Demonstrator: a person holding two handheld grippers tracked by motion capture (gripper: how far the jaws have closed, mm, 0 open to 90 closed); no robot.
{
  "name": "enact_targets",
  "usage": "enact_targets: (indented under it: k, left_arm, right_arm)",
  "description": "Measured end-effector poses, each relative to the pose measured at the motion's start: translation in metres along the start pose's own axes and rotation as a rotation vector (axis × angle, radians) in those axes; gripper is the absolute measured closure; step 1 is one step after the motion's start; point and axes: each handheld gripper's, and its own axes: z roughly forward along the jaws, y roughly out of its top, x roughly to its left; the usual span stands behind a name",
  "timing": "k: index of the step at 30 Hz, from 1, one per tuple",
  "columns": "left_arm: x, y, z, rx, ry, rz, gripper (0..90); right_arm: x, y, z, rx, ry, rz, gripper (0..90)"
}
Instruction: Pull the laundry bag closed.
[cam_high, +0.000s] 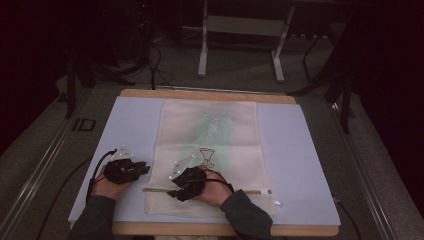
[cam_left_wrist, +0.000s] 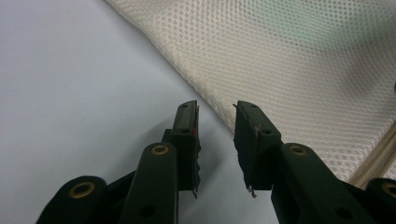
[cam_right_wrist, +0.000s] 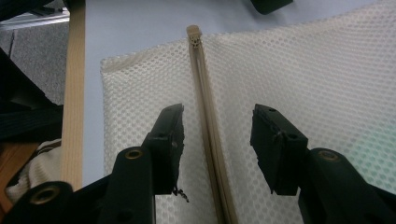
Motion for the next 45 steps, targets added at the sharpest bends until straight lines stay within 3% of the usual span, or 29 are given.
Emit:
enact_targets:
  k: [24, 45]
  left_arm:
    - [0.0, 0.0, 0.0, -0.008, -0.005, -0.01, 70.4]
    - [0.0, 0.0, 0.001, -0.004, -0.018, -0.013, 70.8]
  right_arm:
    - [0.006, 0.016, 0.018, -0.017, 0.022, -0.024, 58.4]
    - [0.012, 0.035, 0.039, -0.037, 0.053, -0.024, 70.3]
